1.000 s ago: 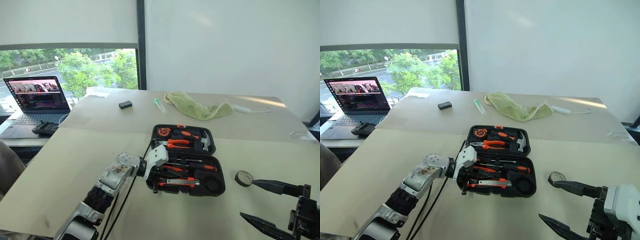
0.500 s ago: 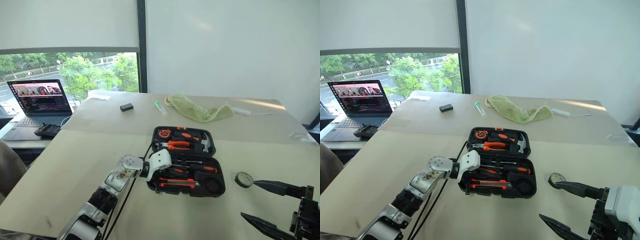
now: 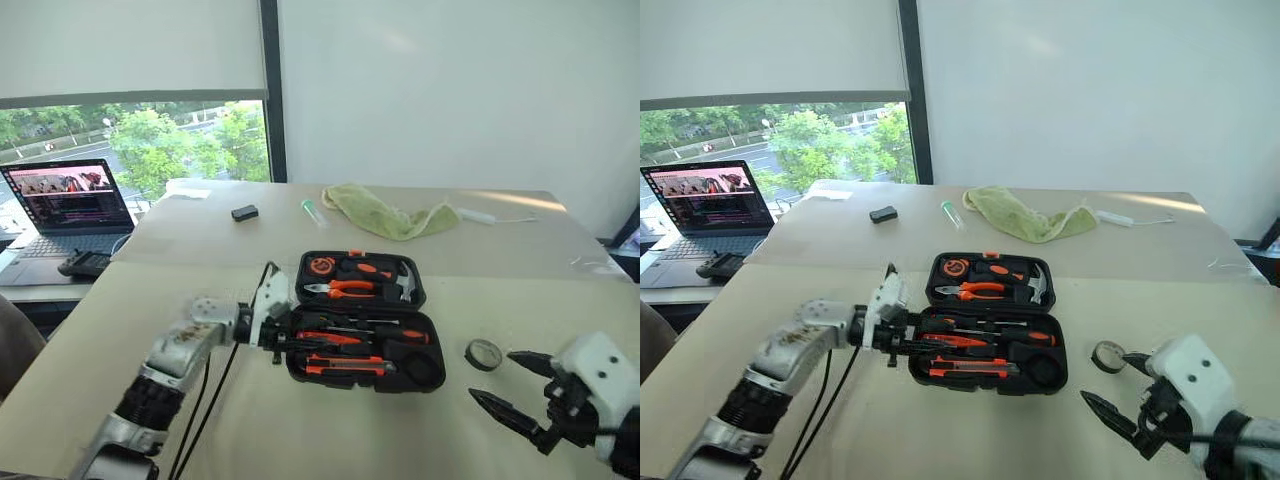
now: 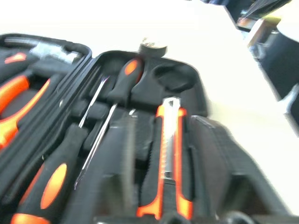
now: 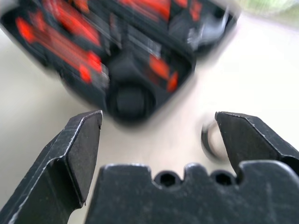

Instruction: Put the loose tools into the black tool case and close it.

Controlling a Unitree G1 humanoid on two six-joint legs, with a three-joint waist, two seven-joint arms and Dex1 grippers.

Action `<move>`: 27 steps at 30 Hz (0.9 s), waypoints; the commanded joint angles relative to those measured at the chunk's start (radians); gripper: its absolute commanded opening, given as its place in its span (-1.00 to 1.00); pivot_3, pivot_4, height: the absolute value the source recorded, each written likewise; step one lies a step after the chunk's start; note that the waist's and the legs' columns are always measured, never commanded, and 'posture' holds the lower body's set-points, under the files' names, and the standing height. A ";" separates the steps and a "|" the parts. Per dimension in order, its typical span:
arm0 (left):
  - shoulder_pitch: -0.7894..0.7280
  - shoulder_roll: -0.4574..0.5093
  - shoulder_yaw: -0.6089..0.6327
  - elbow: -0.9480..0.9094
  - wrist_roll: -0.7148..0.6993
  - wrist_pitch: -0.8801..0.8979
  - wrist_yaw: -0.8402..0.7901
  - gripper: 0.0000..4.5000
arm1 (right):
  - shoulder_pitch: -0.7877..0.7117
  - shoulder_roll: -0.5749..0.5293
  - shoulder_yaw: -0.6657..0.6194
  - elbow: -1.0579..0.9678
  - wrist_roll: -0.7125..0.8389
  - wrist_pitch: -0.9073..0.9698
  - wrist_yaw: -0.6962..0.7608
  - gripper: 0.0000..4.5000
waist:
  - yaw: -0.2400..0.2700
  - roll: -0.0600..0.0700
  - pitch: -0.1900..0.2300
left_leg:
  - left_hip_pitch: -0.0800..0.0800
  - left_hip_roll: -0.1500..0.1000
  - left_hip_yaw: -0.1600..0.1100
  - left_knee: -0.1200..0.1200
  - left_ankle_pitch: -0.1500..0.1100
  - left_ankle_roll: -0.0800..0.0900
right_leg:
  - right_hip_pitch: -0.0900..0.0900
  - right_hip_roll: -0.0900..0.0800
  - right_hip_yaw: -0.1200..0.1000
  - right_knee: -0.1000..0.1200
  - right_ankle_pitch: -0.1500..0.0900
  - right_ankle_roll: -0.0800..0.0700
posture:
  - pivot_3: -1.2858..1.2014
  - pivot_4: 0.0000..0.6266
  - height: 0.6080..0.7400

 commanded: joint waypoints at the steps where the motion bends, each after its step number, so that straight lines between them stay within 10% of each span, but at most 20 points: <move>1: -0.026 0.043 0.047 -0.113 -0.106 0.113 -0.016 0.66 | -0.129 -0.087 0.094 0.113 0.010 0.104 -0.015 1.00 | -0.004 -0.002 0.002 | 0.000 0.000 0.000 0.001 0.000 0.000 | 0.000 0.000 0.000 0.000 -0.001 -0.001 | 0.03 -0.52 1.00; 3: -0.031 0.049 0.053 -0.162 -0.141 0.162 0.007 0.98 | -0.207 -0.127 0.168 0.180 -0.014 0.140 -0.014 1.00 | 0.000 -0.003 0.004 | -0.001 -0.001 0.000 0.001 -0.001 0.001 | 0.000 0.000 0.001 -0.001 -0.001 -0.002 | 0.03 -0.52 1.00; 13: 0.005 0.054 0.070 -0.333 -0.206 0.248 0.127 0.98 | -0.609 -0.176 0.630 0.518 -0.224 0.175 0.045 1.00 | -0.006 -0.003 0.007 | -0.004 0.000 0.000 0.002 0.000 0.000 | -0.003 0.005 0.001 -0.001 0.002 0.004 | 0.03 -0.52 1.00; 27: 0.126 0.101 0.070 -0.347 -0.178 0.148 0.135 1.00 | -0.712 -0.148 0.755 0.596 -0.404 -0.004 0.245 -0.98 | -0.004 -0.003 0.008 | -0.003 0.000 0.001 0.001 0.001 -0.001 | -0.003 0.006 0.001 0.000 0.002 0.004 | 0.03 -0.52 1.00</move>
